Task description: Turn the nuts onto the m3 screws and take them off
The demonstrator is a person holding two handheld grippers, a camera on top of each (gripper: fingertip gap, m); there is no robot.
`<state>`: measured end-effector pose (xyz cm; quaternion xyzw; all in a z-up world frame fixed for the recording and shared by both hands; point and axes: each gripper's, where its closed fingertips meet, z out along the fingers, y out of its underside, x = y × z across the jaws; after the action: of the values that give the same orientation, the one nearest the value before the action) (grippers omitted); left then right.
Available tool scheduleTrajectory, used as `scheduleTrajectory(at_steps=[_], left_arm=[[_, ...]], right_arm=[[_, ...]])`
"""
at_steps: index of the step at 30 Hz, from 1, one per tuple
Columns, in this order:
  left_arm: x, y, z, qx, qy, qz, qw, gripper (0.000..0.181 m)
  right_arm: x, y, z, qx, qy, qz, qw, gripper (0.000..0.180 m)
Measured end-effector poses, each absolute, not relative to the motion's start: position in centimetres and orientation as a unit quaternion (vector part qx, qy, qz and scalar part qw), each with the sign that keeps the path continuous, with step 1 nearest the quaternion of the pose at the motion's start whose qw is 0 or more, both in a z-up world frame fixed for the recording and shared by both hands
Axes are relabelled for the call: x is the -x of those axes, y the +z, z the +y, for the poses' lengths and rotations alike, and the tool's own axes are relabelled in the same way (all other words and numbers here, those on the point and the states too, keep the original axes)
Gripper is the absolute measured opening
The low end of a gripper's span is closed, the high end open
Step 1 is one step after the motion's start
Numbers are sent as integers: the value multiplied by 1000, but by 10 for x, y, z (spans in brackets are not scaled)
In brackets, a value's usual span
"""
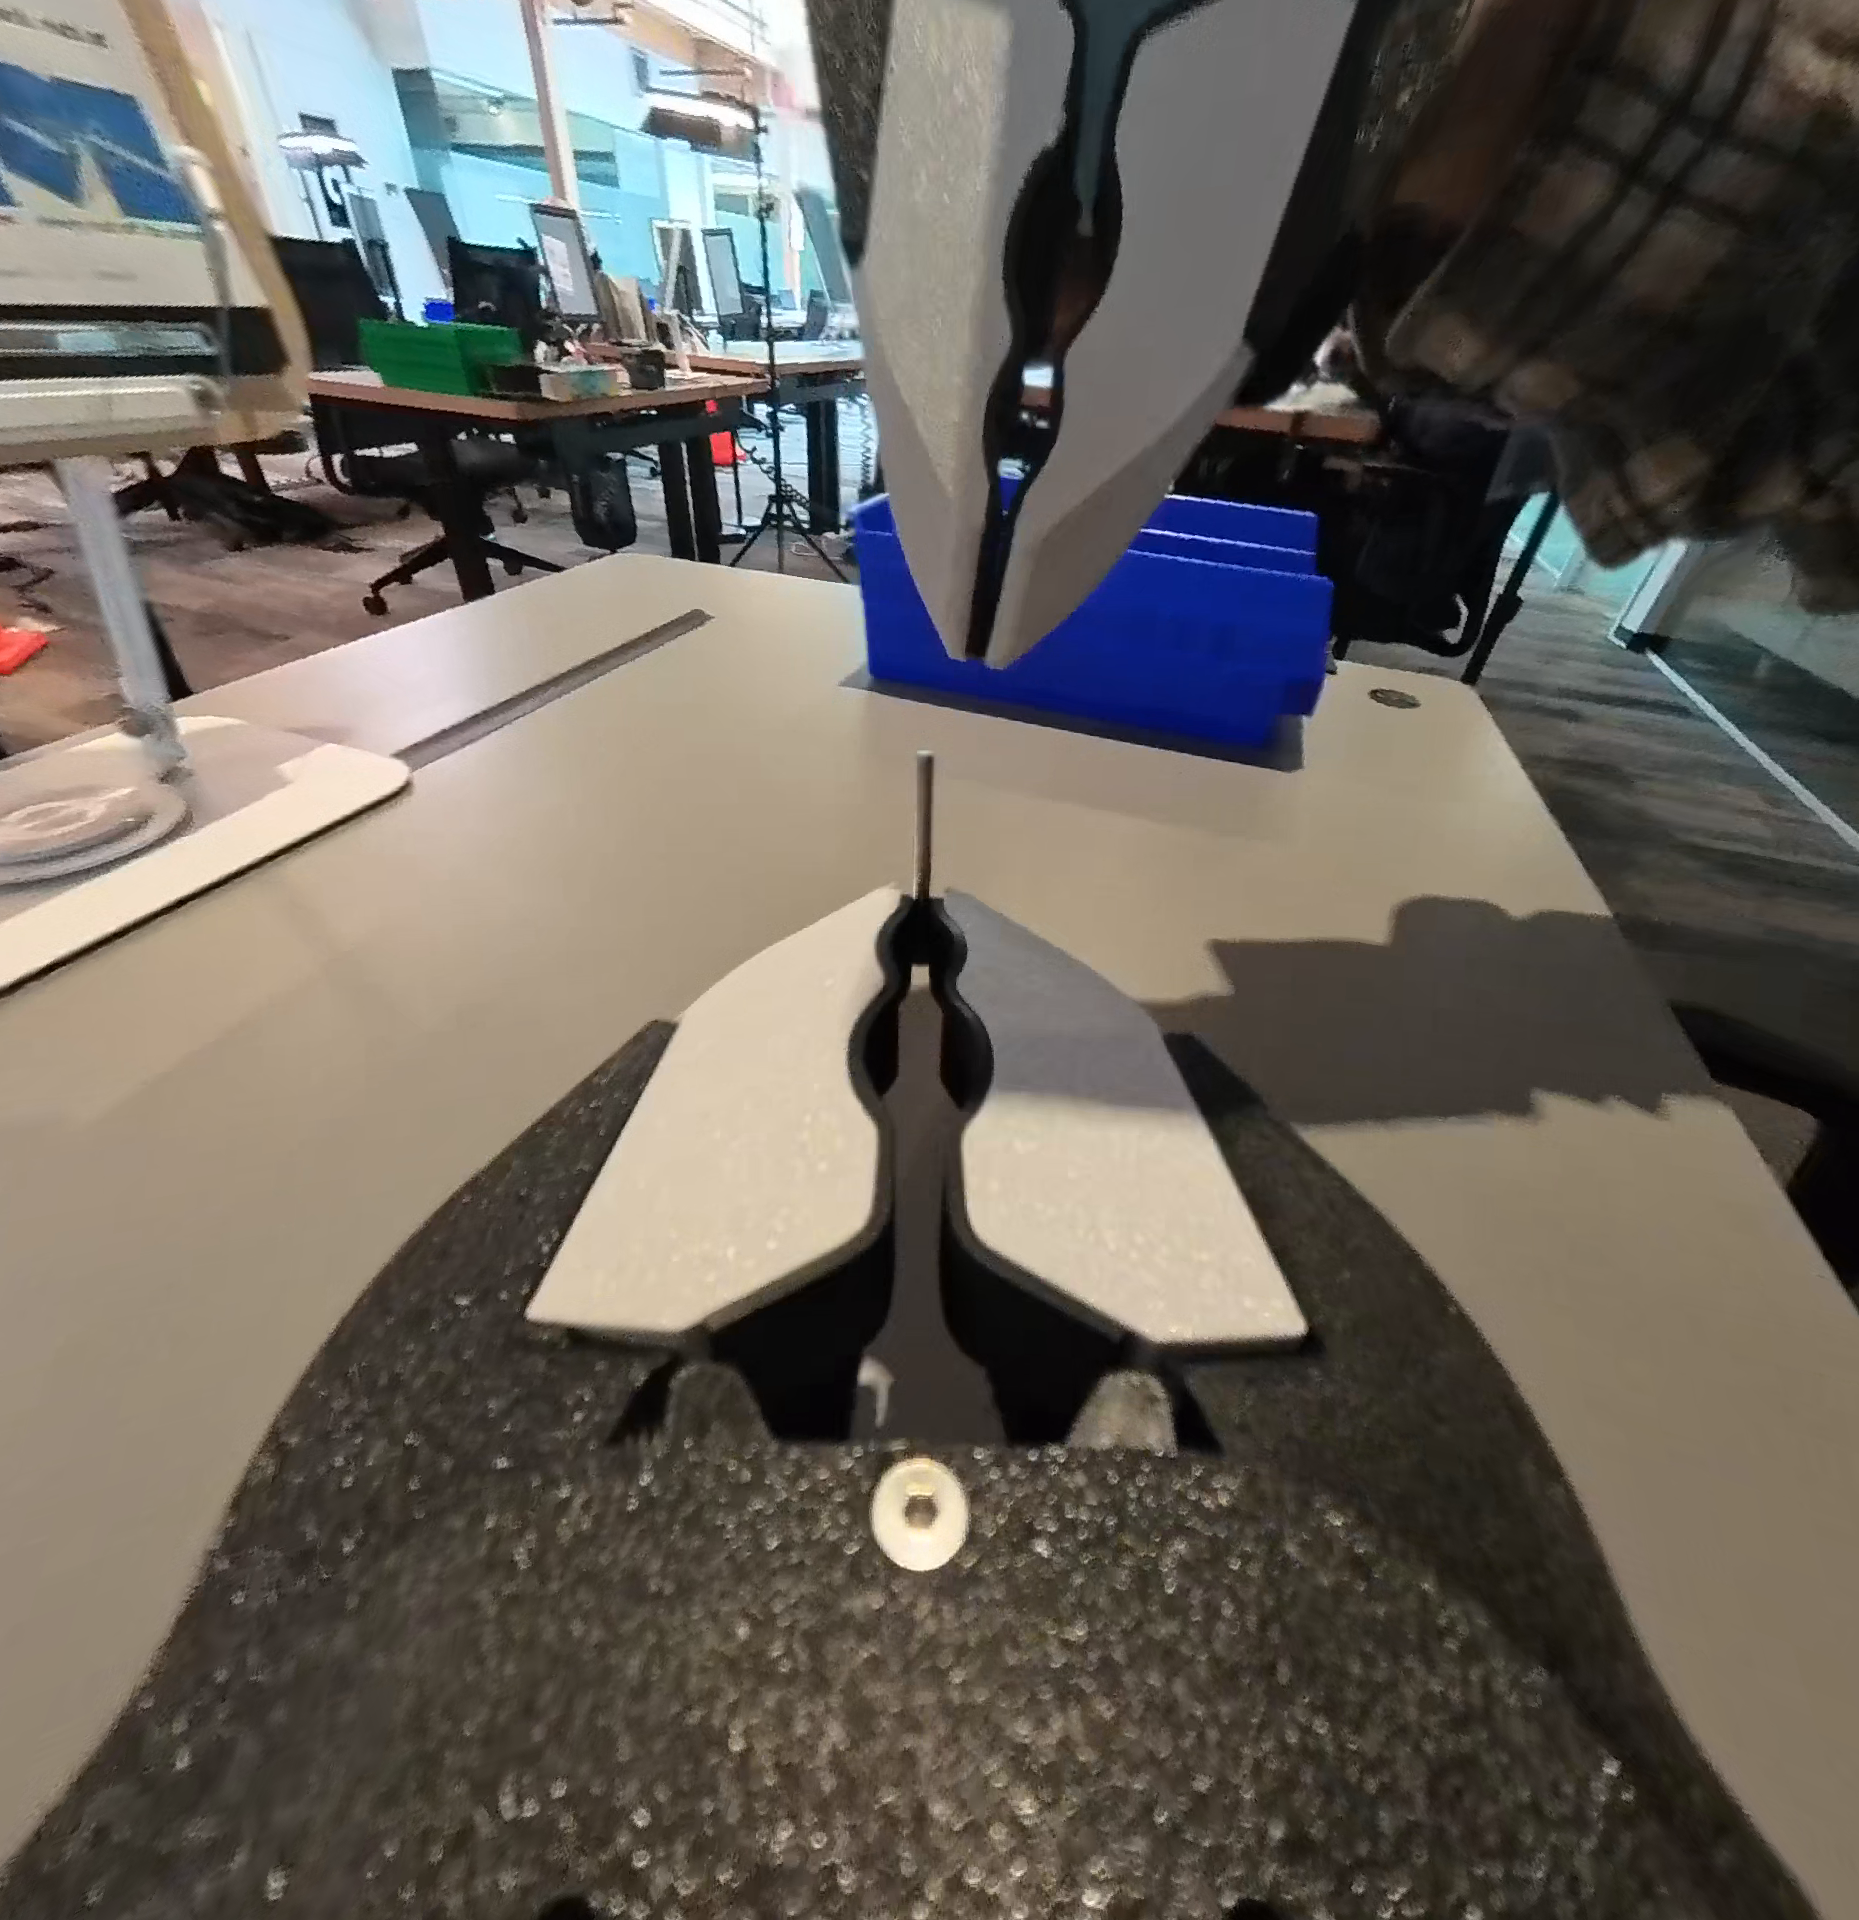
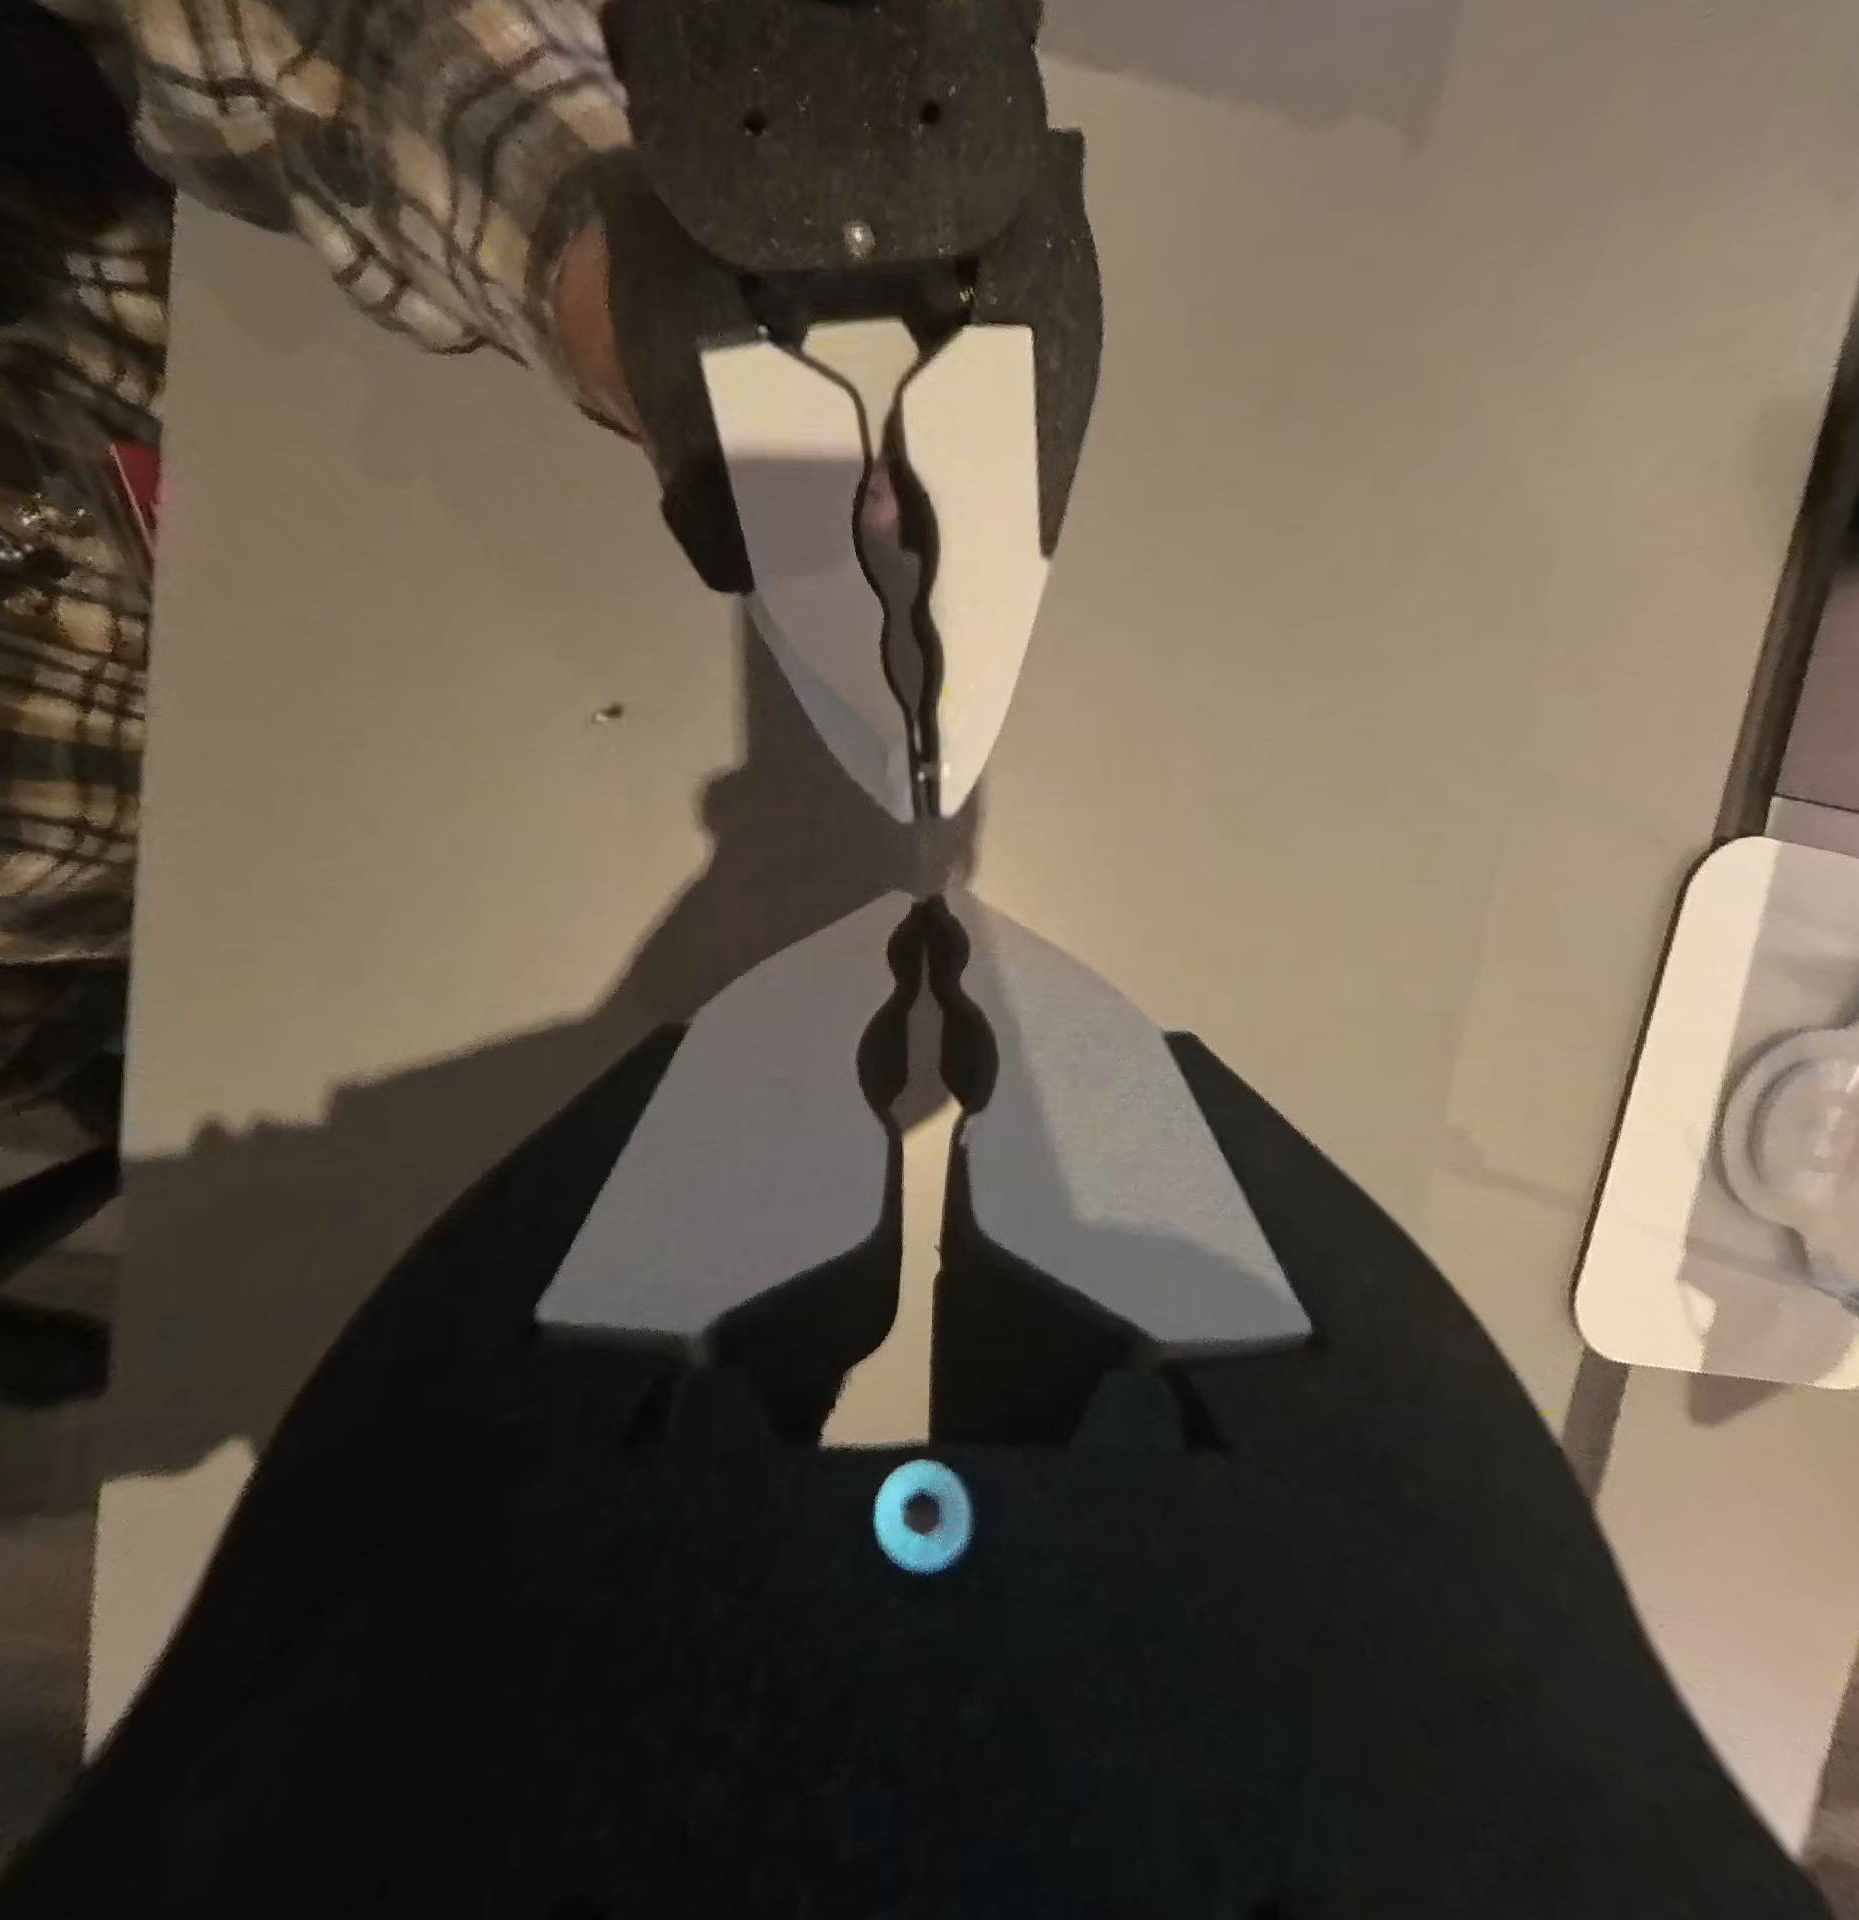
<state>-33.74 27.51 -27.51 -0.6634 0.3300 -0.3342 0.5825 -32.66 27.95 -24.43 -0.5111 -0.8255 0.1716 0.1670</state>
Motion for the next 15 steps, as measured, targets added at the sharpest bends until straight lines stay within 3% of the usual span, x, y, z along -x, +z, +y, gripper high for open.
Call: scheduleTrajectory(at_steps=[15], left_arm=[[367, -274, 300, 672, -347, 272, 595, 1]], right_arm=[[314, -264, 313, 534, 227, -797, 169, 0]])
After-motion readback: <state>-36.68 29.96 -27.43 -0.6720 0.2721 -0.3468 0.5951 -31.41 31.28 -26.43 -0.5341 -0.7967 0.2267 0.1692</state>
